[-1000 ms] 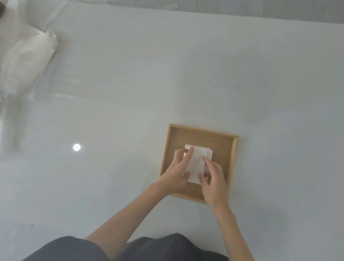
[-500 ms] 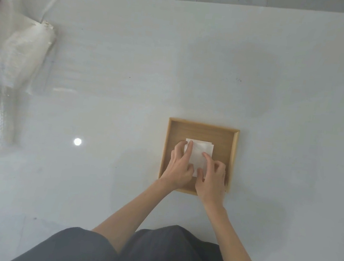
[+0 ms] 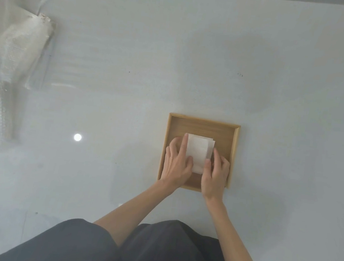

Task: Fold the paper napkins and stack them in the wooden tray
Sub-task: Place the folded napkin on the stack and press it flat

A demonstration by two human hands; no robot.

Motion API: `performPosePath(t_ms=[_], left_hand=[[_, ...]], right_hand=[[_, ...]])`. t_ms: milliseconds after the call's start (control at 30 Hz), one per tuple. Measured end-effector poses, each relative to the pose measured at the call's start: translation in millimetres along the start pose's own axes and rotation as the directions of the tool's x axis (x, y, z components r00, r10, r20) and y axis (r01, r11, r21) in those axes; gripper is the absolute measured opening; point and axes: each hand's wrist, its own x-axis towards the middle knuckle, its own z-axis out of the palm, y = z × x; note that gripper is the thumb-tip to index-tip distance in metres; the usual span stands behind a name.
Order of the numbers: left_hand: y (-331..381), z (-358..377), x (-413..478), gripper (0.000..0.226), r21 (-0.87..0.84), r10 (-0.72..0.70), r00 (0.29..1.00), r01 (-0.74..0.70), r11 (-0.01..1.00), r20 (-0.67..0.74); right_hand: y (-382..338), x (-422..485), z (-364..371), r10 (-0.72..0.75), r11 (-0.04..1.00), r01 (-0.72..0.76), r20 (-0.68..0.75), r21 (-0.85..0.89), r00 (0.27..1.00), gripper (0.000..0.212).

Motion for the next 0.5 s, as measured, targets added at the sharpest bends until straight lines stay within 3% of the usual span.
performPosePath(t_ms=[100, 333, 500], left_hand=[[0, 0, -2, 0.061, -0.044, -0.052, 0.996, 0.049, 0.998, -0.066], [-1, 9, -5, 0.058, -0.037, -0.023, 0.998, 0.025, 0.999, 0.056], [1, 11, -4, 0.060, -0.054, -0.067, 0.997, 0.069, 0.996, 0.032]], right_hand=[[2, -1, 0, 0.072, 0.995, -0.073, 0.008, 0.075, 0.997, 0.047], [5, -1, 4, 0.003, 0.998, 0.002, 0.084, -0.056, 0.996, 0.047], [3, -2, 3, 0.031, 1.000, -0.030, 0.059, -0.005, 0.998, 0.053]])
